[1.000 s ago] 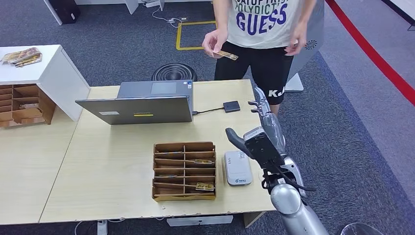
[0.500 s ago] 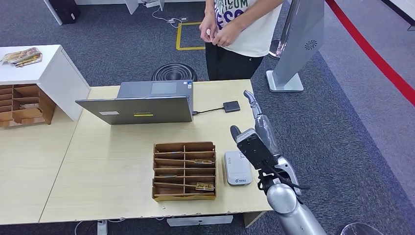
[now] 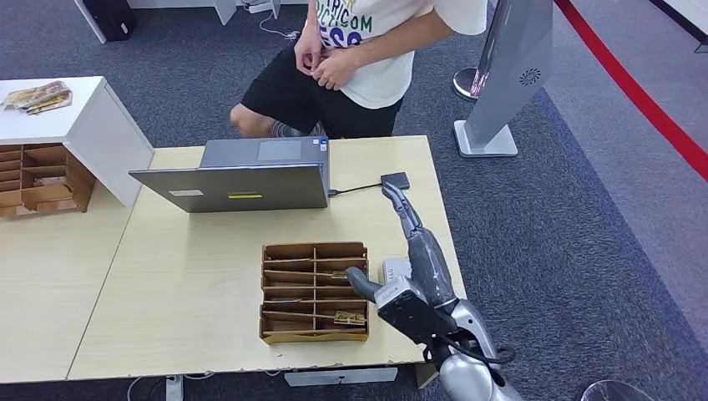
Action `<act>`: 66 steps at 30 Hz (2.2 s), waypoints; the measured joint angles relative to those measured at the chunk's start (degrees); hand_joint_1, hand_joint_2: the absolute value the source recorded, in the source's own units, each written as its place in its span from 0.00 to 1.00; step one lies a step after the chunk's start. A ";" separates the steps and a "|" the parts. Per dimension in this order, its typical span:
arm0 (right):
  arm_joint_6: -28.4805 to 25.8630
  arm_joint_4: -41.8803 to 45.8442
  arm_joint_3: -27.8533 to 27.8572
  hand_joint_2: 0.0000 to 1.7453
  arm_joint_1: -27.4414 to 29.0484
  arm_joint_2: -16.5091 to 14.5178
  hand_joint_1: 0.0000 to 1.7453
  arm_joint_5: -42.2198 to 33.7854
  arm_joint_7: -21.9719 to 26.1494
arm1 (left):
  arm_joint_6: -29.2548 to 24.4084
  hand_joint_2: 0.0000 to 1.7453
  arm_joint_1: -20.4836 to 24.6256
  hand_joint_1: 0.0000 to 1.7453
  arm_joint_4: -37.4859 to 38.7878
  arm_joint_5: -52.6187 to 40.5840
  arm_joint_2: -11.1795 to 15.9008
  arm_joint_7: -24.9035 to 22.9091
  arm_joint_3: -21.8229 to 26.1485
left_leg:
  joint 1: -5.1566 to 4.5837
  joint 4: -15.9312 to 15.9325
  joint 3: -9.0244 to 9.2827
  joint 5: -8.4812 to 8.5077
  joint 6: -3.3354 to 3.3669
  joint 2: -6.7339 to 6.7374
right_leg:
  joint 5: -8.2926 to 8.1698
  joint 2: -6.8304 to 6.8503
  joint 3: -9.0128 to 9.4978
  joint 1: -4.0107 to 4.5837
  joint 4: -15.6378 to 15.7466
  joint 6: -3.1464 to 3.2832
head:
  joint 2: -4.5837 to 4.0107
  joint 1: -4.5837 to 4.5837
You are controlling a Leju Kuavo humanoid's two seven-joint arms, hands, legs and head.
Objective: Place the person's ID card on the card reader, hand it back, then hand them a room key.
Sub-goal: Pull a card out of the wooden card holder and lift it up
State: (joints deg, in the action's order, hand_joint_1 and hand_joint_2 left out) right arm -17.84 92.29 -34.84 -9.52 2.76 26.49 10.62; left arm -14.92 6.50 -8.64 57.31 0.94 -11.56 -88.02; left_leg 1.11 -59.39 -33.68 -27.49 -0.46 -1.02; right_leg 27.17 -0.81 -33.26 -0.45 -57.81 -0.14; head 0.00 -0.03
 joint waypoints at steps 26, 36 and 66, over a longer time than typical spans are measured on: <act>-8.89 -3.14 -7.78 1.00 -0.64 0.80 0.75 16.18 -4.52 | -0.10 1.00 0.04 0.00 0.00 0.33 0.00 -0.13 0.00 | 0.00 0.00 0.00 0.00 0.00 0.01 | 0.00 0.00 0.00 0.00 0.00 0.00 | 0.00 0.01; -10.37 -6.55 -8.30 1.00 -2.06 0.80 0.30 22.70 -7.00 | 0.02 1.00 0.04 0.00 0.01 0.00 0.00 -0.13 0.00 | 0.00 0.00 0.00 0.00 0.00 0.00 | 0.00 0.00 0.00 0.00 0.00 0.00 | 0.00 0.01; -8.12 -11.30 -12.54 1.00 -3.49 0.60 0.48 23.77 -7.66 | 0.02 1.00 0.08 0.00 -0.01 -0.34 -0.01 -0.14 0.00 | 0.00 0.00 -0.01 0.00 0.00 0.00 | 0.00 0.00 0.01 0.00 0.00 0.00 | 0.00 0.01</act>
State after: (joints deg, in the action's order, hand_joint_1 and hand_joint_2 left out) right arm -25.96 80.99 -47.38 -13.01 3.36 50.27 2.96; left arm -14.90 6.57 -8.64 56.98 0.93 -11.70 -88.02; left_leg 1.11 -59.39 -33.69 -27.49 -0.46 -1.02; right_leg 27.17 -0.81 -33.25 -0.45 -57.81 -0.14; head 0.00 -0.02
